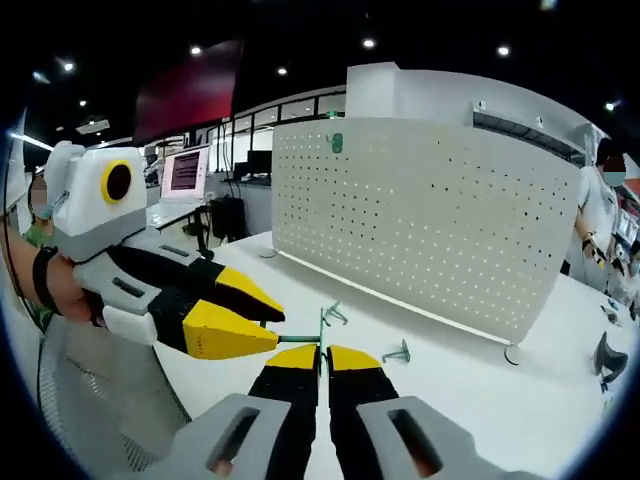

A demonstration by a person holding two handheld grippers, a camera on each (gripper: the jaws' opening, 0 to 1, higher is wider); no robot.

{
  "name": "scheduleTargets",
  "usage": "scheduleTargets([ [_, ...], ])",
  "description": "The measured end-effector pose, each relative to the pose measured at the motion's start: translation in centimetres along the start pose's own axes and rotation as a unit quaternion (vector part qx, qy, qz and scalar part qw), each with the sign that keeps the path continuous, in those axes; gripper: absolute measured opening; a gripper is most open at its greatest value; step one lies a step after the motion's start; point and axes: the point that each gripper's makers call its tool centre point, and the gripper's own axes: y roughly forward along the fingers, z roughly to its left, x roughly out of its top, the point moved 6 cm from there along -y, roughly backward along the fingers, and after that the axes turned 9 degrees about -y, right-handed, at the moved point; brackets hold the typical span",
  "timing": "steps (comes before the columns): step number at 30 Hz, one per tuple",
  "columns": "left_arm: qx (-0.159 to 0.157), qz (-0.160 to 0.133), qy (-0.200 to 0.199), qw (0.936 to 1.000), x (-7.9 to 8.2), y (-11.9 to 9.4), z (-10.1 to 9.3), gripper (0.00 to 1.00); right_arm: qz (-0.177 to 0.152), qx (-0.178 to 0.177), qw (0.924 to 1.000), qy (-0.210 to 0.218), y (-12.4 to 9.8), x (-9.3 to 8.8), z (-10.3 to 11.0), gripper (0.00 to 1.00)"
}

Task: Insert the hook assembly into the mounting plate slot until the hook locks in place.

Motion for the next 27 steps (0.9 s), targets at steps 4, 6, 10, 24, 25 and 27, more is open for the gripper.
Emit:
scheduleTargets([
  [4, -0.002, -0.03, -0.05, 0.9983, 0.1, -0.2, -0.1, 0.14, -0.006, -0.002, 0.9999, -0.008, -0.1, 0.1, -0.2, 0.01],
  [6, 0.001, -0.031, -0.08, 0.9963, -0.1, -0.5, 0.0, 0.14, -0.008, -0.006, 0.9999, -0.009, -0.2, 0.2, -0.2, 0.01],
  [10, -0.004, -0.058, -0.123, 0.9907, 0.1, -0.8, 0.0, 0.16, -0.01, -0.01, 0.9999, -0.001, -0.4, -0.1, -0.3, 0.01],
  [24, -0.02, -0.089, -0.253, 0.9631, -0.1, -0.5, -0.1, 0.19, -0.06, -0.025, 0.9977, 0.018, -0.9, 0.8, -0.7, 0.01],
  [25, -0.024, -0.086, -0.264, 0.9604, 0.0, -0.5, -0.1, 0.19, -0.062, -0.02, 0.9977, 0.017, -0.8, 0.8, -0.5, 0.01],
  [27, -0.02, -0.087, -0.265, 0.96, 0.1, -0.5, 0.0, 0.18, -0.074, -0.018, 0.9969, 0.021, -0.8, 1.1, -0.4, 0.01],
])
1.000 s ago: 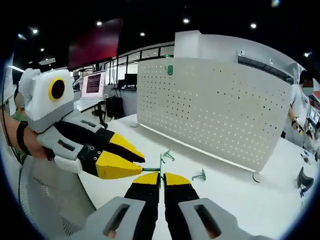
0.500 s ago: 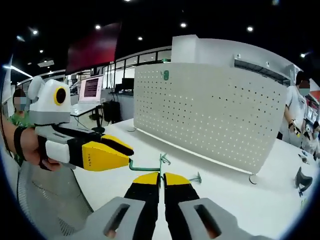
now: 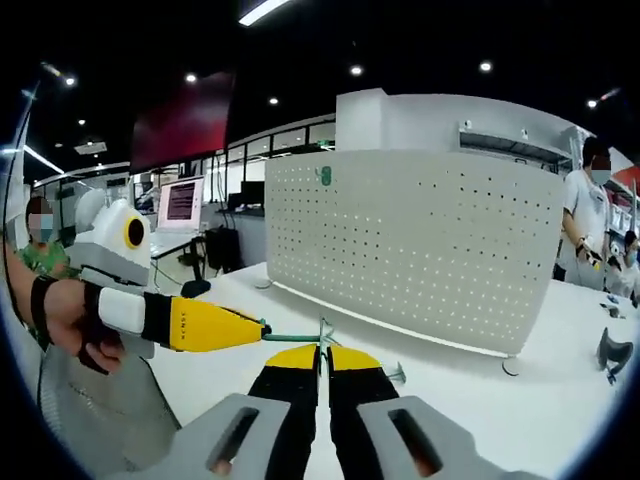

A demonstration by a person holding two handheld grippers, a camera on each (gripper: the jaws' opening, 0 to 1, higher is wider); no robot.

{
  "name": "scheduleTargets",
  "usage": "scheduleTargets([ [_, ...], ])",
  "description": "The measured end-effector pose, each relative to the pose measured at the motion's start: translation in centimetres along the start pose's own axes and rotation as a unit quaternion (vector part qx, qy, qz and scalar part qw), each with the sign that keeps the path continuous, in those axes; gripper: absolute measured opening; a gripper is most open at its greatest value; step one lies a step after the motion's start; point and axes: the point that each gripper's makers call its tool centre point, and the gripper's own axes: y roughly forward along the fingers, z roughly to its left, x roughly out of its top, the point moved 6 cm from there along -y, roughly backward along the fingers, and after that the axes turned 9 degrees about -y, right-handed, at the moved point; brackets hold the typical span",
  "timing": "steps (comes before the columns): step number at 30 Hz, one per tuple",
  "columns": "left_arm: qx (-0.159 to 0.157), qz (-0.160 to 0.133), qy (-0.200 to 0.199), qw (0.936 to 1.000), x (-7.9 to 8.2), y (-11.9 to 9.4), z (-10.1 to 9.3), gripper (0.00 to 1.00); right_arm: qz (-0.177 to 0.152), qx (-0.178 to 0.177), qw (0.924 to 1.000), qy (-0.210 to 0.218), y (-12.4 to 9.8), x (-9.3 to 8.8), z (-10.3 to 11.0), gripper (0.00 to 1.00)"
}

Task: Insert the hook assembly into the mounting plate slot until the hook locks in place.

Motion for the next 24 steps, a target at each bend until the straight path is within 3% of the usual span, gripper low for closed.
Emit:
scheduleTargets([
  [8, -0.005, -0.008, -0.052, 0.9986, 0.4, -0.2, 0.1, 0.05, -0.051, 0.014, 0.9981, -0.033, -0.1, 1.3, 0.6, 0.01],
  [9, -0.015, -0.012, -0.074, 0.997, 0.5, -0.2, -0.2, 0.05, -0.052, 0.011, 0.9979, -0.037, -0.1, 1.4, 0.6, 0.01],
  [12, -0.017, -0.015, -0.085, 0.9962, 0.5, -0.3, -0.1, 0.05, -0.057, 0.014, 0.9976, -0.037, -0.1, 1.5, 0.6, 0.01],
  [14, -0.029, -0.021, -0.114, 0.9928, 0.7, -0.3, -0.3, 0.05, -0.068, 0.014, 0.9965, -0.046, -0.3, 1.6, 0.7, 0.01],
  [24, -0.04, -0.014, -0.162, 0.9859, 0.4, -0.2, -0.3, 0.05, -0.071, 0.022, 0.9945, -0.074, -0.4, 1.7, 0.8, 0.01],
])
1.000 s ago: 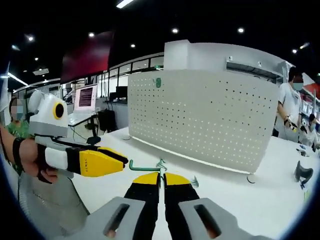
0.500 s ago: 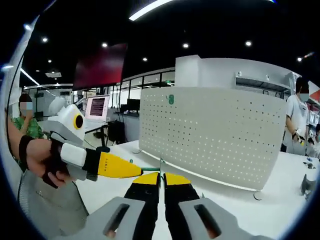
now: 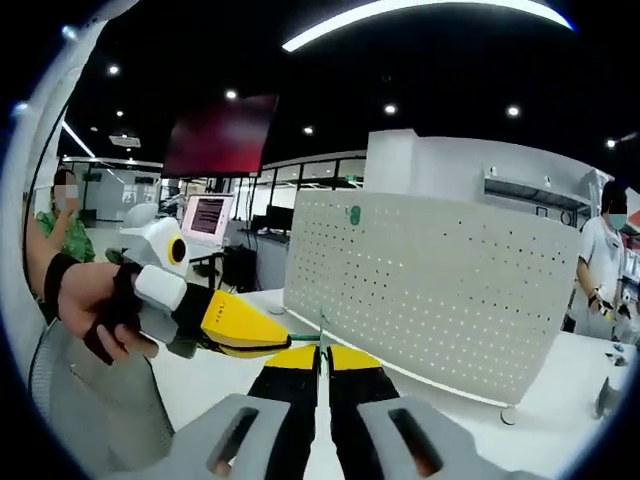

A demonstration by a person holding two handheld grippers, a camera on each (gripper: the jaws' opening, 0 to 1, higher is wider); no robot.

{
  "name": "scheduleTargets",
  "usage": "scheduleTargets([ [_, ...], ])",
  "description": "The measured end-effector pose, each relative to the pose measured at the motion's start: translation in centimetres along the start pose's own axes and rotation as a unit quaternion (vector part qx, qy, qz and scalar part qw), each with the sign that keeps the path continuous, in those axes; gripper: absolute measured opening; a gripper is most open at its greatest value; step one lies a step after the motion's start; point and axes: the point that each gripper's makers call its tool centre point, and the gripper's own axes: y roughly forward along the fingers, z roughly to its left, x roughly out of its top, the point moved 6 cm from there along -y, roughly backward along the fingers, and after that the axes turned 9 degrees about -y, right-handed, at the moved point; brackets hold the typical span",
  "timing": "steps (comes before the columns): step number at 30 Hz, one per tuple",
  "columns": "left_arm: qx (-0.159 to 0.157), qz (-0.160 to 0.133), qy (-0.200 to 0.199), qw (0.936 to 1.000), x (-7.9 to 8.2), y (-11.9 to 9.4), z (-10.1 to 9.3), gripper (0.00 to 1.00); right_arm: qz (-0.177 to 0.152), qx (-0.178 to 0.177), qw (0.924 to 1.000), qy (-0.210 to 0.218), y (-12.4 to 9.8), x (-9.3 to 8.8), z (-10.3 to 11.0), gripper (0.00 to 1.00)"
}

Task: Insert the hook assembly into the mounting plate slot until the hook locks in place.

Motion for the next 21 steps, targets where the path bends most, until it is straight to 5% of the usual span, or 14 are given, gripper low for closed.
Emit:
scheduleTargets([
  [9, -0.004, -0.002, -0.027, 0.9996, -0.05, -0.01, 0.1, 0.04, -0.002, 0.004, 0.9998, 0.02, 0.07, -0.13, 0.23, 0.01],
  [21, 0.0, 0.003, -0.005, 1.0, -0.11, -0.12, 0.22, 0.02, -0.007, 0.02, 0.9997, 0.013, 0.31, -0.14, 0.48, 0.02],
])
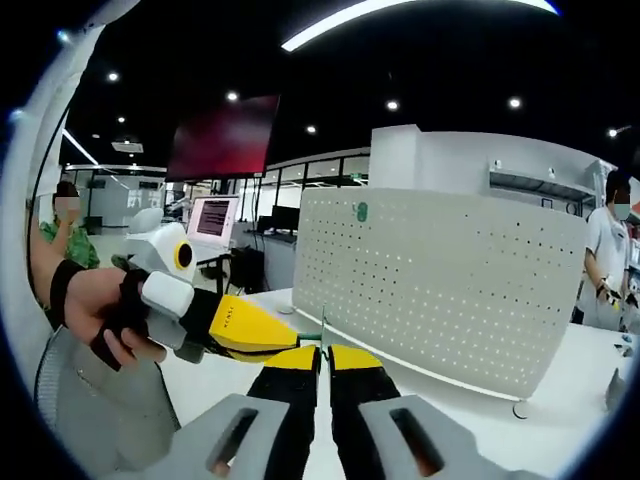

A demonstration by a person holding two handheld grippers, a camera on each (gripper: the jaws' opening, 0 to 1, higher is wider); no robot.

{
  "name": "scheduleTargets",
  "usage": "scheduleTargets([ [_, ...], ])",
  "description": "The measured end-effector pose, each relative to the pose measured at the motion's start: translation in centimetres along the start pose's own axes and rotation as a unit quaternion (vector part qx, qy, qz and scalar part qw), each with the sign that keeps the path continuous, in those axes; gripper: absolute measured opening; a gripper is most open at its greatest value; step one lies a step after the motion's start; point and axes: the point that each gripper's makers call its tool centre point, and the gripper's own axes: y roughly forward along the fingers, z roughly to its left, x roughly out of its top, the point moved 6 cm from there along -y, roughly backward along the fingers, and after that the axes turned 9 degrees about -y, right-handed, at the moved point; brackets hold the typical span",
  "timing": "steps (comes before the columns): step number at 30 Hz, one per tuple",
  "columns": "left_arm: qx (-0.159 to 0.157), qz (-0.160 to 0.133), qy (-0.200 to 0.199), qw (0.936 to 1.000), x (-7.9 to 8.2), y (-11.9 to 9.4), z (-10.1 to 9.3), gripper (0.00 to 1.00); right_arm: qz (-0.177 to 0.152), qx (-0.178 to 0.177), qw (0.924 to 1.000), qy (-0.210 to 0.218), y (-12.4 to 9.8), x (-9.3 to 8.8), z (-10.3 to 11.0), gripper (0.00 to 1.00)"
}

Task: Insert the hook assembly into the mounting plate slot until the hook locks in place.

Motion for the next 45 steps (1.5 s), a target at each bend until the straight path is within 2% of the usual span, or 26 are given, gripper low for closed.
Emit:
scheduleTargets([
  [4, -0.002, 0.0, -0.007, 1.0, 0.11, -0.01, -0.09, 0.02, -0.003, -0.001, 1.0, 0.003, 0.0, 0.12, -0.03, 0.02],
  [6, 0.002, 0.005, 0.016, 0.9999, 0.07, 0.03, -0.13, 0.02, 0.0, 0.0, 1.0, 0.003, 0.0, 0.04, -0.03, 0.02],
  [8, 0.004, 0.005, 0.017, 0.9998, 0.1, 0.06, -0.28, 0.02, 0.0, 0.0, 1.0, 0.001, -0.02, 0.04, -0.04, 0.02],
  [11, 0.0, -0.007, 0.02, 0.9998, 0.25, 0.17, -0.44, 0.03, -0.007, -0.013, 0.9998, 0.01, 0.0, 0.29, -0.2, 0.02],
  [15, 0.003, -0.02, 0.047, 0.9987, 0.38, 0.38, -0.56, 0.04, -0.006, -0.029, 0.9992, 0.026, 0.1, 0.37, -0.31, 0.02],
  [18, 0.008, -0.021, 0.046, 0.9987, 0.46, 0.42, -0.51, 0.04, -0.003, -0.036, 0.9988, 0.034, 0.08, 0.31, -0.3, 0.02],
  [24, 0.005, -0.029, 0.049, 0.9984, 0.36, 0.52, -0.62, 0.04, -0.007, -0.055, 0.9955, 0.077, -0.05, 0.19, -0.24, 0.02],
  [32, 0.01, -0.036, 0.044, 0.9983, 0.25, 0.57, -0.61, 0.04, -0.006, -0.061, 0.9945, 0.085, -0.07, 0.08, -0.34, 0.02],
  [37, 0.002, -0.047, 0.042, 0.998, 0.43, 0.66, -0.97, 0.1, -0.004, -0.065, 0.9941, 0.086, -0.1, 0.06, -0.25, 0.02],
  [40, 0.015, -0.056, 0.045, 0.9973, 0.64, 0.63, -0.57, 0.05, -0.01, -0.064, 0.9936, 0.092, -0.06, 0.13, -0.17, 0.02],
  [45, 0.011, -0.057, 0.03, 0.9979, 0.65, 0.5, -0.63, 0.04, -0.009, -0.061, 0.9936, 0.094, 0.05, 0.11, -0.19, 0.02],
])
